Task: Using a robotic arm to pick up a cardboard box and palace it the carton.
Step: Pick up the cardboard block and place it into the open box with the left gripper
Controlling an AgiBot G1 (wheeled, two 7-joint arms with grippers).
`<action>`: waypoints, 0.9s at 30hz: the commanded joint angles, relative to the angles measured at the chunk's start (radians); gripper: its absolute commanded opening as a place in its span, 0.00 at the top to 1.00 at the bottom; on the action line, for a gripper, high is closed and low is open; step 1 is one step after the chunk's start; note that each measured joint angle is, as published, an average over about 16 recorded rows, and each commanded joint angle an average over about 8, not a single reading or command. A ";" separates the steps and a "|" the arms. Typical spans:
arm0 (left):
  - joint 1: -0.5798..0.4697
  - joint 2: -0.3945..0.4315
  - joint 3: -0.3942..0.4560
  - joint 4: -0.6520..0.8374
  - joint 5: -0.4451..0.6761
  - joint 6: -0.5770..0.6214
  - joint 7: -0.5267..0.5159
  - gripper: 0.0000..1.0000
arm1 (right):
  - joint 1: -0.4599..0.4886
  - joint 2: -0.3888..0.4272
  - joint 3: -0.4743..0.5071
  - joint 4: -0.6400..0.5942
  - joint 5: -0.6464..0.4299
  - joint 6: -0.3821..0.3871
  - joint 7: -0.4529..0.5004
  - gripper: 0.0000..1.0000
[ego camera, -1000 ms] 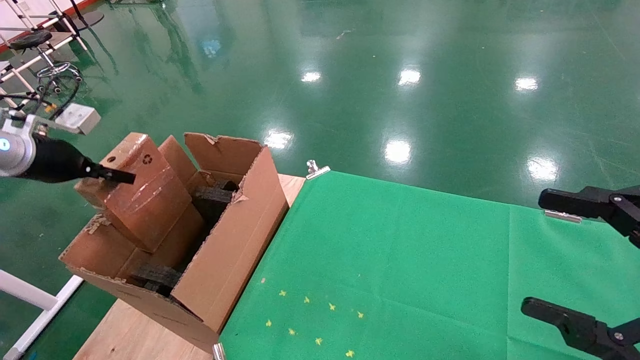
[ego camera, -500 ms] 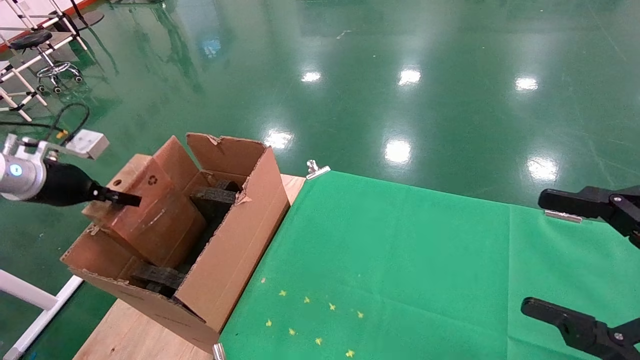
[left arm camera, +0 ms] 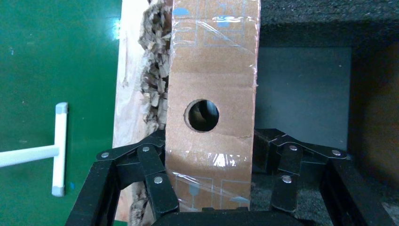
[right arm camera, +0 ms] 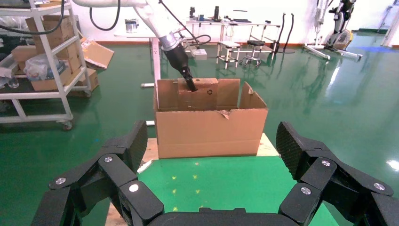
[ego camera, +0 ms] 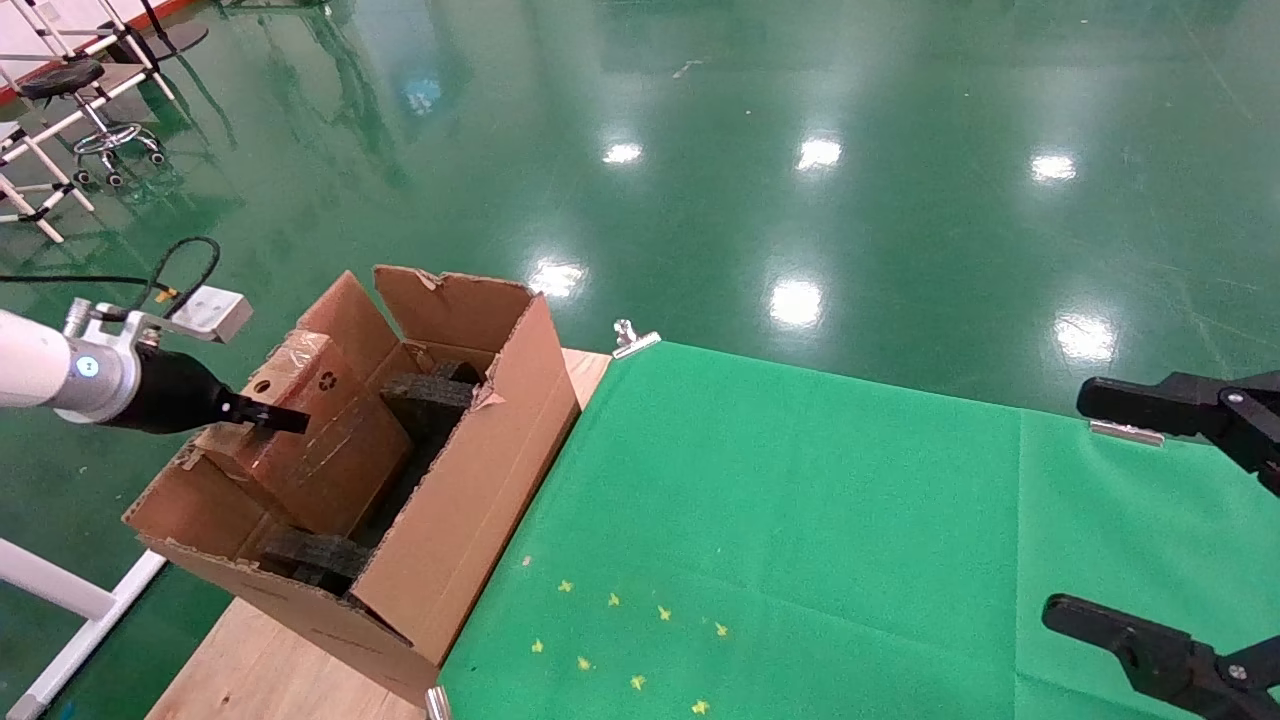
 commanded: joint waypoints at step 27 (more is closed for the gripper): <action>0.159 0.050 -0.039 0.001 -0.055 -0.130 -0.045 1.00 | 0.000 0.000 0.000 0.000 0.000 0.000 0.000 0.00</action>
